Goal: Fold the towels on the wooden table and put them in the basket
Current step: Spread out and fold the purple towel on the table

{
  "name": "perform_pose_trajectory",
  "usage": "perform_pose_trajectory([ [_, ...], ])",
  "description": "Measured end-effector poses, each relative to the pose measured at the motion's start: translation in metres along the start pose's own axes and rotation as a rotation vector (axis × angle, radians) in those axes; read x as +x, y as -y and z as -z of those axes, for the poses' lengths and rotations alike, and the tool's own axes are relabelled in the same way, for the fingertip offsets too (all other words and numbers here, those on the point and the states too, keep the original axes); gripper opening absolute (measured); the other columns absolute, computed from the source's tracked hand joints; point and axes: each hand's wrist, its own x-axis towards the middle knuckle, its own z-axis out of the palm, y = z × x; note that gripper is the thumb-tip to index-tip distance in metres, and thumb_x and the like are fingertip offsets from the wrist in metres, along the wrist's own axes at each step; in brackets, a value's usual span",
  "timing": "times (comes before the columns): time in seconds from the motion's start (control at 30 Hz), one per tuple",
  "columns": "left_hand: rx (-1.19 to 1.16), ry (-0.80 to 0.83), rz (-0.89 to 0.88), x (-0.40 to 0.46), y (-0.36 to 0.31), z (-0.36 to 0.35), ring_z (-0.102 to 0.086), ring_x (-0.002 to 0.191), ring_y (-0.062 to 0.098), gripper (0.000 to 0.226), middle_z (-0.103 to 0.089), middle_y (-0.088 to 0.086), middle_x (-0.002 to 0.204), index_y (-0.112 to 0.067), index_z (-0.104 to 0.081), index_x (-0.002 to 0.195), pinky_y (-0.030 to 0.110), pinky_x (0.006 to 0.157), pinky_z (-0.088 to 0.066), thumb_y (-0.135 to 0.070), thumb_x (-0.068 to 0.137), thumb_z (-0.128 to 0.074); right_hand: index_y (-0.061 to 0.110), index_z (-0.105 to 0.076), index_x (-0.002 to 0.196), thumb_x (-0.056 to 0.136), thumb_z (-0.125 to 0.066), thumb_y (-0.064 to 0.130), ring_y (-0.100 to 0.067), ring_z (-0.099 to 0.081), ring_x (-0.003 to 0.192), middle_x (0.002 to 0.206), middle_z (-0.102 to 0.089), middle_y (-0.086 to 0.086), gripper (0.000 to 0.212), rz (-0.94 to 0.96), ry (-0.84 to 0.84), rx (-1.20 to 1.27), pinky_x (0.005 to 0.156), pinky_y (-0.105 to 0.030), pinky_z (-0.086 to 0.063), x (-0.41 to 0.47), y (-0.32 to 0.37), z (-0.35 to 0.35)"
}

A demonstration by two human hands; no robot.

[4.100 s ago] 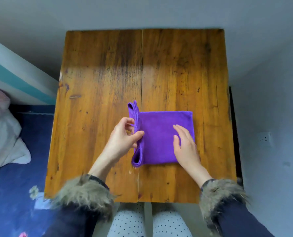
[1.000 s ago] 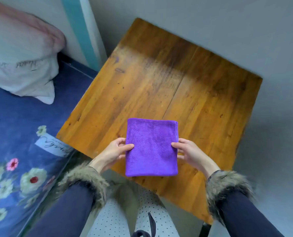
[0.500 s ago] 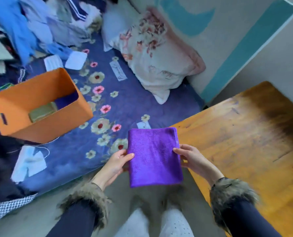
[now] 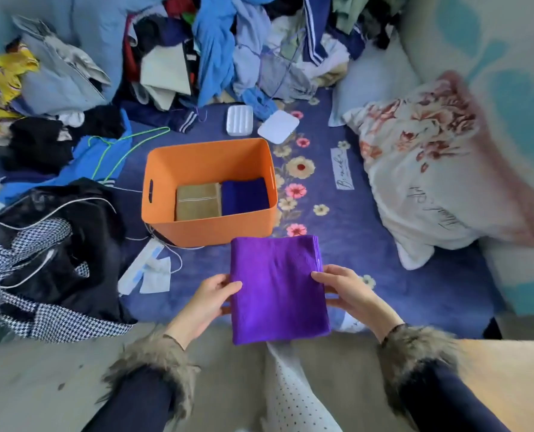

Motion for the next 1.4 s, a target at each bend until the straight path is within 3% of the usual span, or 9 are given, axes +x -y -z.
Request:
perform_pose_trajectory([
  [0.13,-0.022,-0.072,-0.019,0.042,-0.048,0.025,-0.061,0.078,0.017,0.015,-0.065,0.006,0.094,-0.007,-0.060,0.105,0.027,0.064,-0.048,-0.009,0.093,-0.051,0.012,-0.060,0.087,0.090,-0.058,0.014,-0.016,-0.057,0.071,0.079,-0.063,-0.003,0.004,-0.002,0.045,-0.036,0.067,-0.027,-0.047,0.059,0.059,-0.014],
  [0.5,-0.023,-0.195,-0.017,0.208,-0.133,0.098,-0.059,0.077,0.019,0.012,-0.060,0.013,0.101,-0.008,-0.056,0.103,0.031,0.062,-0.048,-0.009,0.092,-0.053,0.016,-0.058,0.083,0.086,-0.059,0.015,-0.016,-0.051,0.069,0.079,-0.054,-0.004,0.003,-0.051,-0.058,-0.243,0.063,-0.029,-0.043,0.244,0.179,-0.077],
  [0.7,-0.062,-0.183,0.115,0.319,-0.107,0.110,-0.057,0.076,0.015,0.011,-0.059,0.005,0.100,-0.018,-0.057,0.096,0.032,0.074,-0.045,-0.010,0.089,-0.057,0.010,-0.058,0.073,0.083,-0.057,0.010,-0.024,-0.056,0.077,0.079,-0.058,-0.011,0.010,-0.087,-0.246,-0.479,0.065,-0.033,-0.044,0.349,0.159,-0.097],
  [0.8,-0.064,-0.157,0.169,0.360,-0.091,0.111,-0.057,0.075,0.009,0.015,-0.060,0.001,0.094,-0.016,-0.055,0.102,0.028,0.068,-0.045,-0.009,0.089,-0.057,-0.004,-0.063,0.096,0.086,-0.053,0.010,-0.029,-0.060,0.082,0.079,-0.062,-0.012,0.020,-0.136,-0.303,-0.548,0.057,-0.030,-0.041,0.384,0.141,-0.100],
  [0.87,-0.042,-0.144,0.190,0.384,-0.081,0.113,-0.058,0.075,0.011,0.012,-0.060,0.003,0.095,-0.017,-0.055,0.097,0.028,0.067,-0.045,-0.008,0.089,-0.057,-0.005,-0.061,0.106,0.086,-0.051,0.012,-0.034,-0.062,0.094,0.096,-0.065,-0.017,0.028,-0.179,-0.318,-0.613,0.064,-0.031,-0.046,0.404,0.133,-0.099],
  [1.0,0.033,-0.128,0.203,0.419,-0.068,0.111,-0.056,0.084,0.016,0.010,-0.058,0.005,0.098,-0.023,-0.054,0.089,0.030,0.072,-0.043,-0.013,0.090,-0.058,-0.005,-0.057,0.111,0.088,-0.048,0.011,-0.035,-0.059,0.106,0.100,-0.060,-0.018,0.029,-0.230,-0.380,-0.725,0.069,-0.030,-0.040,0.431,0.124,-0.100],
  [1.2,0.117,-0.140,0.119,0.436,-0.065,0.102,-0.053,0.075,0.009,0.026,-0.055,0.001,0.095,-0.010,-0.053,0.116,0.021,0.055,-0.038,-0.013,0.090,-0.058,-0.002,-0.041,0.131,0.092,-0.045,0.013,-0.034,-0.049,0.122,0.133,-0.050,-0.020,0.042,-0.252,-0.476,-0.923,0.094,-0.037,-0.043,0.443,0.120,-0.112],
  [1.3,0.096,-0.128,0.123,0.437,-0.067,0.099,-0.056,0.076,0.011,0.021,-0.058,0.006,0.101,-0.014,-0.053,0.111,0.026,0.062,-0.045,-0.014,0.090,-0.058,-0.003,-0.036,0.131,0.092,-0.042,0.006,-0.036,-0.045,0.123,0.133,-0.044,-0.021,0.040,-0.160,-0.531,-1.073,0.098,-0.039,-0.039,0.441,0.113,-0.115],
  [1.4,0.326,-0.149,0.035,0.436,-0.062,0.100,-0.057,0.099,0.022,0.032,-0.056,0.003,0.105,-0.011,-0.049,0.119,0.028,0.079,-0.043,-0.018,0.090,-0.059,0.000,-0.030,0.136,0.088,-0.049,0.008,-0.035,-0.042,0.122,0.132,-0.040,-0.019,0.052,0.043,-0.568,-1.281,0.100,-0.037,-0.038,0.437,0.099,-0.117],
])
